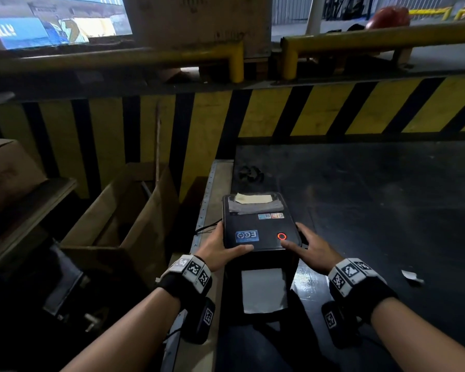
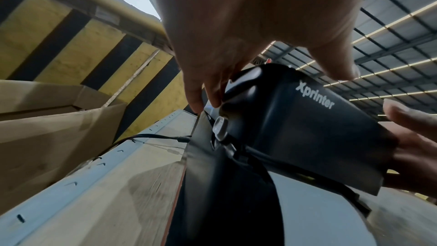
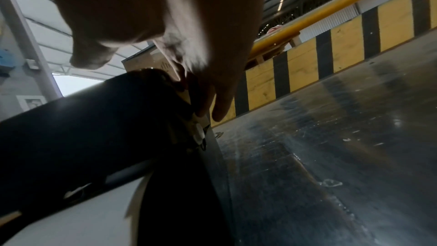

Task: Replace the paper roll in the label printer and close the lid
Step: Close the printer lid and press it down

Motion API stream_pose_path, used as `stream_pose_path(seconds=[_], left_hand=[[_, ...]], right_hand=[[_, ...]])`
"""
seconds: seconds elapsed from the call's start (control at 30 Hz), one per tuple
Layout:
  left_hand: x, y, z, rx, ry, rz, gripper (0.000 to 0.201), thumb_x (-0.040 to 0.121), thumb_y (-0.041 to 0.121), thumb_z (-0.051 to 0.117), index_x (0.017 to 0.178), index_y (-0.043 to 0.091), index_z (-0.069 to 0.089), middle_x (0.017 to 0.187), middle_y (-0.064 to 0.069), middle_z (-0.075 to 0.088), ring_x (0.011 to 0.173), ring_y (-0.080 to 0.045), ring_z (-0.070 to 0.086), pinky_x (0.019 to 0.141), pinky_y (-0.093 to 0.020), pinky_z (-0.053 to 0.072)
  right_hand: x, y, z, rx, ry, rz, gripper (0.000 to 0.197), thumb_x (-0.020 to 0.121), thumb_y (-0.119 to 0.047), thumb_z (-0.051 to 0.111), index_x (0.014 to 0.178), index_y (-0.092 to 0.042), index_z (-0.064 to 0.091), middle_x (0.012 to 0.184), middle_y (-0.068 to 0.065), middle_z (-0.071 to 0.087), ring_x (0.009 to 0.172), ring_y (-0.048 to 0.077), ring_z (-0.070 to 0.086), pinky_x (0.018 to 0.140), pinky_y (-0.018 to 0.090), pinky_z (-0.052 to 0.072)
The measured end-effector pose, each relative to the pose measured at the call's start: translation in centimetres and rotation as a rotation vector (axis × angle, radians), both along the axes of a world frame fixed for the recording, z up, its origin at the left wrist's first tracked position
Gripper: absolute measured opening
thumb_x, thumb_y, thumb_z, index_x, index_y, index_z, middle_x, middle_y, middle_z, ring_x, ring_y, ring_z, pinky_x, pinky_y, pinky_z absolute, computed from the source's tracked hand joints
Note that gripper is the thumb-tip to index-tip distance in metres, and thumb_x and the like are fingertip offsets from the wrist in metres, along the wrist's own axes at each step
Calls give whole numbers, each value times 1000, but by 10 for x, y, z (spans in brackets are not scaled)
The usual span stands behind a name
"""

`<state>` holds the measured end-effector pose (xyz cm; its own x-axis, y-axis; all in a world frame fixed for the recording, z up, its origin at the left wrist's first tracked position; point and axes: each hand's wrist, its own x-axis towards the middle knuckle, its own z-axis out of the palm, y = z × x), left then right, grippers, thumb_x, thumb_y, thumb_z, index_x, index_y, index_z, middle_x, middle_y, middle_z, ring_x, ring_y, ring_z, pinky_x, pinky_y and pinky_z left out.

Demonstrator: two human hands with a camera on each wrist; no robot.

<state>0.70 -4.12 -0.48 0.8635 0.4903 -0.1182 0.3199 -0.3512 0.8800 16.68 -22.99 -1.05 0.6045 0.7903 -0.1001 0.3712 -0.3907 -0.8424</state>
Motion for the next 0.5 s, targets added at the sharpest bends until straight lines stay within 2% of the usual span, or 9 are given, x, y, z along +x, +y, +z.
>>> stream_pose_path(seconds=[0.07, 0.1, 0.13, 0.2, 0.3, 0.37, 0.5], left_hand=[[3, 0, -6, -44, -16, 26, 86, 68, 34, 80, 137, 19, 30, 131, 3, 54, 110, -6, 57, 81, -8, 48], [3, -2, -10, -58, -28, 31, 88, 68, 32, 81, 137, 19, 28, 129, 4, 53, 108, -4, 57, 80, -7, 48], [2, -3, -14, -61, -40, 31, 89, 68, 29, 81, 137, 19, 26, 126, 7, 52, 105, 0, 55, 78, -4, 47], [0, -5, -21, -57, -53, 34, 91, 67, 29, 81, 138, 21, 24, 123, 11, 51, 105, 3, 53, 83, -5, 46], [-1, -4, -29, -77, -56, 46, 97, 65, 34, 82, 140, 24, 22, 125, 10, 50, 110, -5, 54, 97, -22, 44], [-1, -4, -29, -88, -61, 51, 96, 66, 33, 82, 140, 24, 21, 121, 13, 50, 110, -5, 53, 96, -23, 44], [-1, -4, -32, -110, -87, 42, 94, 65, 33, 82, 139, 26, 24, 125, 10, 53, 111, -2, 55, 97, -25, 46]], right_hand=[[1, 3, -5, 10, 12, 6, 72, 70, -59, 65, 131, -33, 36, 120, -18, 52, 112, 6, 53, 103, 29, 38], [1, 3, -10, 21, 28, 2, 75, 66, -62, 66, 130, -37, 35, 121, -17, 56, 112, 7, 56, 104, 32, 41], [2, 3, -17, 28, 41, 10, 74, 68, -59, 67, 131, -37, 34, 121, -17, 58, 111, 4, 56, 102, 29, 42], [-1, 2, -26, 37, 94, 26, 67, 76, -47, 66, 133, -34, 34, 120, -20, 57, 111, -4, 54, 94, 14, 41], [-6, 2, -32, 87, 151, 7, 59, 80, -37, 66, 130, -34, 36, 119, -20, 57, 105, -17, 53, 87, 5, 41], [-6, 3, -34, 106, 188, 4, 57, 81, -32, 65, 131, -33, 36, 118, -20, 57, 101, -20, 53, 88, 7, 42], [-7, 2, -35, 121, 216, -18, 61, 79, -39, 64, 133, -30, 37, 116, -22, 57, 98, -21, 54, 90, 14, 42]])
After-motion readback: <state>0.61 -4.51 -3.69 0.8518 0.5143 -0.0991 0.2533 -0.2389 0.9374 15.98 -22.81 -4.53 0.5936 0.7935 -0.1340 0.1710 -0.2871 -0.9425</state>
